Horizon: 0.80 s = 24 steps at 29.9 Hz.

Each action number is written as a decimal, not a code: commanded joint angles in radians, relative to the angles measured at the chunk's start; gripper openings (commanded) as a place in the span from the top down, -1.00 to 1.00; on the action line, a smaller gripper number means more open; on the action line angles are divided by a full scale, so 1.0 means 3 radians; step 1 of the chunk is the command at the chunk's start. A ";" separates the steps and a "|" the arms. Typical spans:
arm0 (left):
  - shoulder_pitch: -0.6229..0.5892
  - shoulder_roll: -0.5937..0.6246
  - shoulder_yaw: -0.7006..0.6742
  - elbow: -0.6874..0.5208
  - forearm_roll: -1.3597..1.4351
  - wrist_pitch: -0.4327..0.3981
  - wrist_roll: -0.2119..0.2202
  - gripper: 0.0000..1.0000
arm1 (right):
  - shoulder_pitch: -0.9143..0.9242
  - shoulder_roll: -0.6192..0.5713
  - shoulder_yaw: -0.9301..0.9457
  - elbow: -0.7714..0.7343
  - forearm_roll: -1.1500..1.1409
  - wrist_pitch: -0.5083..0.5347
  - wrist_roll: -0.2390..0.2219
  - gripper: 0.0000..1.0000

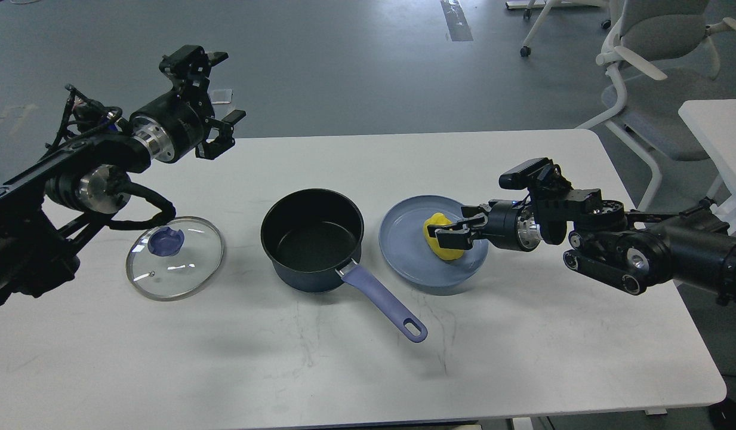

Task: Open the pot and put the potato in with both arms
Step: 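Grasp the yellow potato on the plate with the right gripper, then lift the potato and carry it over the open saucepan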

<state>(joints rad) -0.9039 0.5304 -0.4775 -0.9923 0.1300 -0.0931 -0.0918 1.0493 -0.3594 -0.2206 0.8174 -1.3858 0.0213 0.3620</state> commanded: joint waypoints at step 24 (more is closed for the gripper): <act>0.0057 0.0027 -0.0009 -0.0006 0.0129 0.0009 -0.0098 -0.96 | 0.0695 0.0609 0.0280 -0.0199 0.0063 -0.0582 0.0097 0.73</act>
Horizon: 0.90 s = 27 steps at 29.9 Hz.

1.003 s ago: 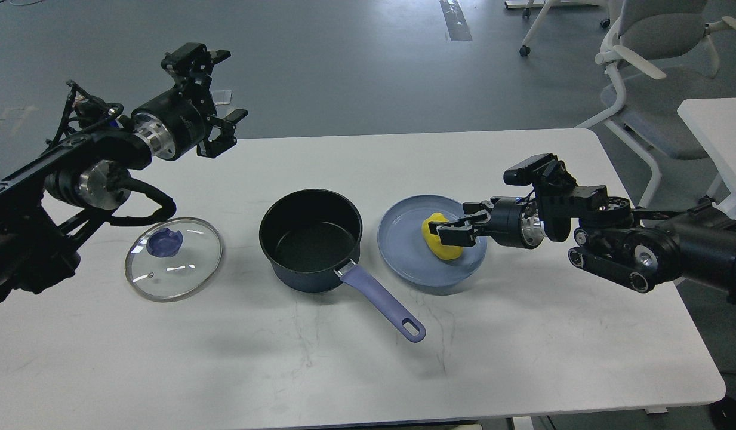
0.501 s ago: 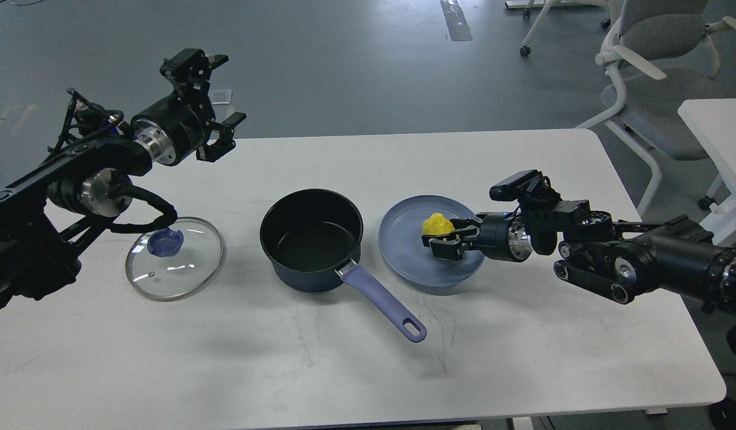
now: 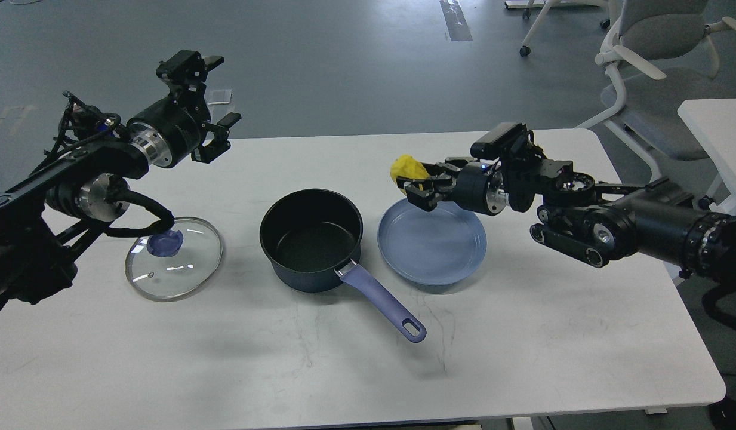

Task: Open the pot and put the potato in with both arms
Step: 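Lift the potato and carry it over the open saucepan, then release the potato into the pot and raise the right gripper away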

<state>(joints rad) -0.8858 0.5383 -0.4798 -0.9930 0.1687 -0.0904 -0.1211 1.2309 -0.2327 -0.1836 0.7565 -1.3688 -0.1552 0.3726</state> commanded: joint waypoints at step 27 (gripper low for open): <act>0.0002 0.0031 -0.0032 0.0002 -0.0020 -0.0016 -0.0021 -0.96 | -0.0135 0.0730 0.0891 -0.0098 0.1574 0.0098 0.0042 -1.00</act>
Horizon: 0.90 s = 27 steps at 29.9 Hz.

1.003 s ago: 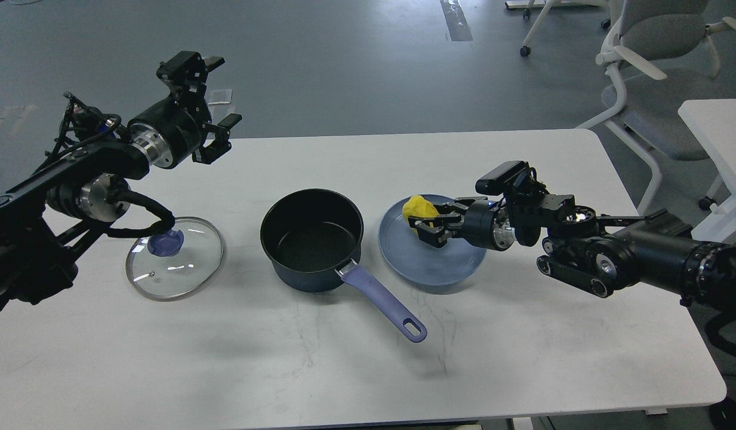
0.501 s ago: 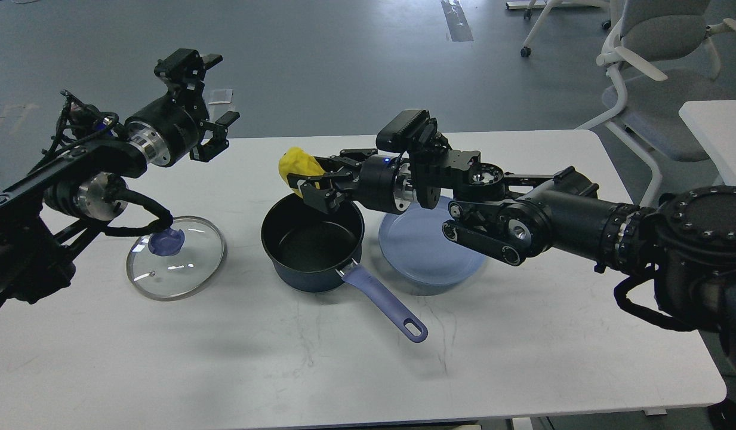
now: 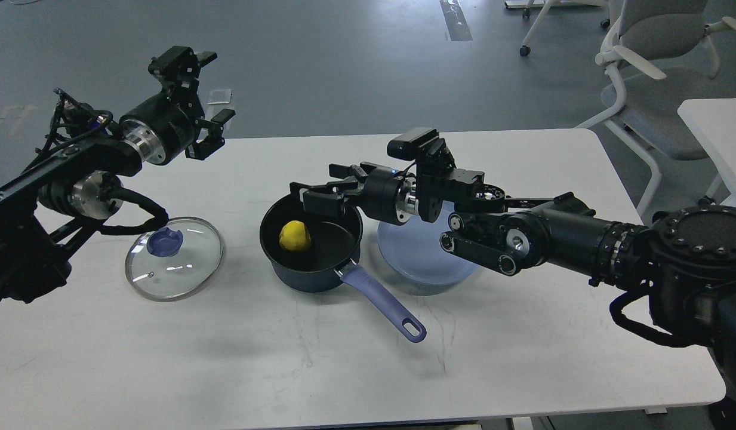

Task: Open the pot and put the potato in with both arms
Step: 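Release the potato into the pot and raise the right gripper away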

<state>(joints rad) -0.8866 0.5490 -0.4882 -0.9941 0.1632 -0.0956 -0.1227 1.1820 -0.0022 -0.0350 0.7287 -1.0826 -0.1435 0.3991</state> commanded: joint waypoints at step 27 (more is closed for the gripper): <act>0.0751 -0.0020 -0.0627 0.0000 -0.0074 -0.0550 -0.0240 -0.96 | -0.0637 0.0007 0.2172 -0.0021 0.3143 0.0504 -0.0916 -1.00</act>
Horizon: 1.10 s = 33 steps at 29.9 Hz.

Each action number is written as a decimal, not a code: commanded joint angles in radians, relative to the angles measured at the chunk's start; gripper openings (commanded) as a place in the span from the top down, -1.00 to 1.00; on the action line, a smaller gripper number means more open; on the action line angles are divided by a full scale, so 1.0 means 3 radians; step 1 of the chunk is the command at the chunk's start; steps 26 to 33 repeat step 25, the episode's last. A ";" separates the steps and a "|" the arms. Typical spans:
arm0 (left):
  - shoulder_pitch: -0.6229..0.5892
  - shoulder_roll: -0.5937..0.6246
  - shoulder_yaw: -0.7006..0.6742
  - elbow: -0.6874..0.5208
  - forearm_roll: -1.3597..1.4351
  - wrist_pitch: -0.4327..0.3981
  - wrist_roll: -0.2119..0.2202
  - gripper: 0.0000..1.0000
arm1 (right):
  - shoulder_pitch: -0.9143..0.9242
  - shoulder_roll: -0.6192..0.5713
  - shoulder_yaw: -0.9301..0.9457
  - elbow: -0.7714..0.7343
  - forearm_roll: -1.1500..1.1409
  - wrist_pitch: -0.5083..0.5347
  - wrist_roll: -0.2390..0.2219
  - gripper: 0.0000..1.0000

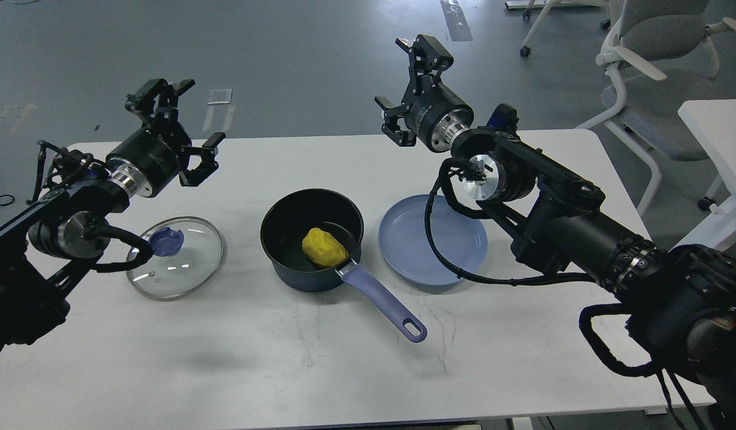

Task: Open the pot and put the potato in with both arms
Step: 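Release the potato into the pot and raise the right gripper away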

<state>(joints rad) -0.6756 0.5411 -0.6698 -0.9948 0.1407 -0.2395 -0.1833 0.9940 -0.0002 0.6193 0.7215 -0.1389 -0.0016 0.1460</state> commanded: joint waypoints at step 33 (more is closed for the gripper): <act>0.0028 -0.0101 -0.0012 -0.0002 0.0042 -0.0076 -0.0049 -0.96 | 0.0041 -0.0378 -0.0213 -0.0038 -0.0048 0.0752 -0.0037 -1.00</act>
